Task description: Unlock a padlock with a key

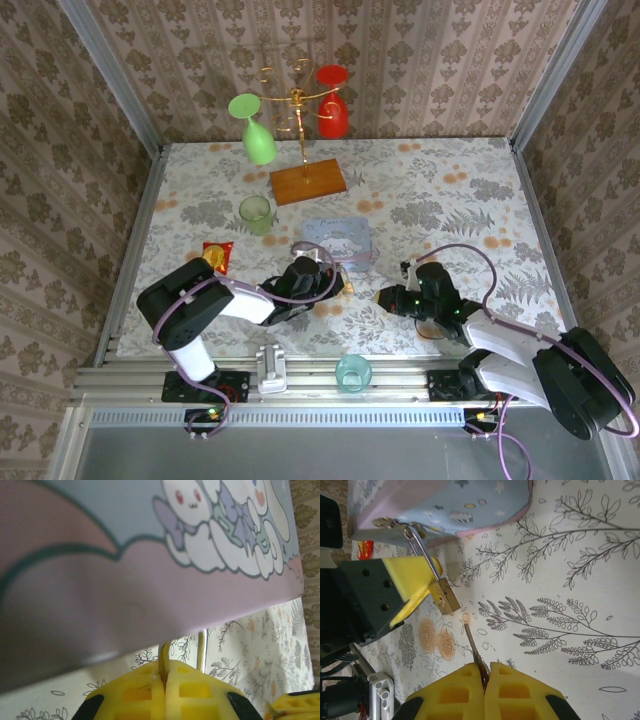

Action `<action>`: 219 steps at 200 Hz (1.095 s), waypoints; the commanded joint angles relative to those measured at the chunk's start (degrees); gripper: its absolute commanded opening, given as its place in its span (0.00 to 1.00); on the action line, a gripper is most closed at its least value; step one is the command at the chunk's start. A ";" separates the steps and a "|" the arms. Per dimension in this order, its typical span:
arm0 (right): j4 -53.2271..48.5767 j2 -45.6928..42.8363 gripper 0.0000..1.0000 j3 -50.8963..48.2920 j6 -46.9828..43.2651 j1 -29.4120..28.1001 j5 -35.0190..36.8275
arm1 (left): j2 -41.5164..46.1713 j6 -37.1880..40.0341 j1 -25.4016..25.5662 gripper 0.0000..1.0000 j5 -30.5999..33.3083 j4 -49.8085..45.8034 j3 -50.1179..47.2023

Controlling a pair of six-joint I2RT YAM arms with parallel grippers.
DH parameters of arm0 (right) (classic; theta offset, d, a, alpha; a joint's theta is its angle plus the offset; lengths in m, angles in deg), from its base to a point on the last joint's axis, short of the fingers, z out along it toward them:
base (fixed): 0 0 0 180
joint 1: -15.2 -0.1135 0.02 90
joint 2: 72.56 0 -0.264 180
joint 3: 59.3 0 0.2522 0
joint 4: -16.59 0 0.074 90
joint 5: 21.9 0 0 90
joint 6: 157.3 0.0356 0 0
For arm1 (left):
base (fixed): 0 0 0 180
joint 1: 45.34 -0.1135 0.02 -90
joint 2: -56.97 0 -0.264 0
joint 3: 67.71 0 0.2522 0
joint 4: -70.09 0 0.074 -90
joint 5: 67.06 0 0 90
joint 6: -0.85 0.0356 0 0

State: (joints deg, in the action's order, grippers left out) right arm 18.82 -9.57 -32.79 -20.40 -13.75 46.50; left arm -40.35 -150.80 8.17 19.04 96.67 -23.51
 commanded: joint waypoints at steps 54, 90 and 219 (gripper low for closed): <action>20.38 11.08 0.00 -1.45 3.73 -4.95 -0.02 | -2.13 -12.89 -0.97 0.00 -0.63 14.81 -1.12; 21.06 13.42 0.00 -1.08 3.75 -4.89 0.25 | -3.93 -14.01 -0.48 0.00 -0.18 16.65 -1.48; 39.81 24.73 0.00 -3.21 12.16 -1.62 -6.79 | -4.11 -13.61 -0.28 0.00 1.08 17.32 -2.40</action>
State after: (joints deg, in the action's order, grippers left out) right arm 52.54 13.07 -35.65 -10.85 -16.24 41.69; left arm -44.35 -164.18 7.61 18.87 110.79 -25.59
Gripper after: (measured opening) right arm 0.060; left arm 0.041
